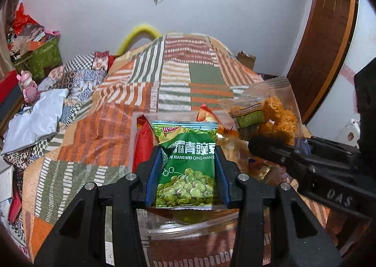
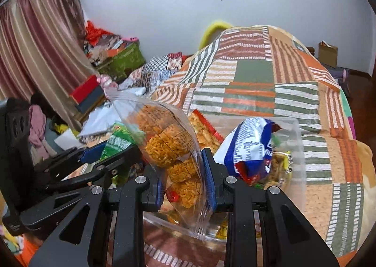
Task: Organize snacks
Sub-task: 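Lower the pea snack bag and orange snack bag into the clear box and open both tools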
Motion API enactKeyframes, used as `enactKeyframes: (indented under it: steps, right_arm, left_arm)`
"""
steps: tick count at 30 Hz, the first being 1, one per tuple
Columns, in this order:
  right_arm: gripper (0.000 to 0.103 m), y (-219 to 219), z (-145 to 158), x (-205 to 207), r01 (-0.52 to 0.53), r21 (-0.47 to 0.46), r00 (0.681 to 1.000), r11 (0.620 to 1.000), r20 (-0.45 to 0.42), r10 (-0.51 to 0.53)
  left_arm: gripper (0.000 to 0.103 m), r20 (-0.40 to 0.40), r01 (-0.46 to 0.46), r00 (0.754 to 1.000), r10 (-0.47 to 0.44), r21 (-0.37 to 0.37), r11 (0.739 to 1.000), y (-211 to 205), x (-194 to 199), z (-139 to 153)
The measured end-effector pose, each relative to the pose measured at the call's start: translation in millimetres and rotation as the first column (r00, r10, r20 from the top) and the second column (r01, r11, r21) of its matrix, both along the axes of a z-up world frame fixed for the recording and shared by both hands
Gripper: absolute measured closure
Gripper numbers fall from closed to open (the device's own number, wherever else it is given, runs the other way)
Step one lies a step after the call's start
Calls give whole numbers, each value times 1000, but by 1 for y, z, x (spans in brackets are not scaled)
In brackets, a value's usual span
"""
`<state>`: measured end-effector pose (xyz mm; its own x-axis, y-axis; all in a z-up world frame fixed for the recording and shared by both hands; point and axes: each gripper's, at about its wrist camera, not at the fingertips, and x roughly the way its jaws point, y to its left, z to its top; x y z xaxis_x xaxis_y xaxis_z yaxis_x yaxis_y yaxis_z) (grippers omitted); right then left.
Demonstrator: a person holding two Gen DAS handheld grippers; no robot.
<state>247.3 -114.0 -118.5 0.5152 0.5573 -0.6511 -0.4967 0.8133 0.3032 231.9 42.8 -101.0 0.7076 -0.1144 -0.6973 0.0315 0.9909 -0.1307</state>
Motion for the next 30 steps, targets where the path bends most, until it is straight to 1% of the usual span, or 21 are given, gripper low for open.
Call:
enactKeyframes:
  steps: [3,6,9,10,11,13,14,15,18,25,30]
  right_arm:
    - [76,6,-3,-5,-16,-43,1000,999,19,17]
    - [75,6,-8,-6,-23,-52,1000,998,-1,23]
    - [74,4,-9,-3,-23,-55,1000,998,-17,23]
    - [73,3,-9,-2,-23,-58,1000,998,-20,22]
    - [71,2,-8,-3,-18,-62,1000,998,-21,17]
    - [63,0,-6,-4,-8,-61,1000,998,-19,7]
    - [57,-2,-5,-5,-2,-57,1000,998,-16,1]
    - [53,-6,-2,-7,5,-51,1000,999,-10,-6]
    - [51,-13,3,-12,10,-44,1000,999,0,-10]
    - [51,-30,16,-17,60,-23,998,998,39,-59]
    - [51,-39,19,-14,123,-58,990,991,78,-119]
  left_arm:
    - [61,-29,1,1000,-1,-1,1000,1,1,-9]
    - [59,-50,6,999,-6,-16,1000,3,0,-15]
    - [53,-38,14,999,-15,-21,1000,3,-7,-10]
    - [49,-32,15,999,-16,-24,1000,3,-9,-8]
    - [47,-25,14,1000,-15,-24,1000,3,-11,-6]
    - [46,-12,11,1000,-12,-20,1000,3,-14,-1]
    - [46,-9,12,1000,-12,-24,1000,4,-16,1]
    - [46,-6,10,1000,-10,-30,999,5,-18,3]
    - [46,-1,4,1000,-5,-38,999,6,-22,8]
    - [46,21,0,1000,1,-45,999,6,-36,21]
    - [45,32,5,999,-4,-37,999,3,-42,27]
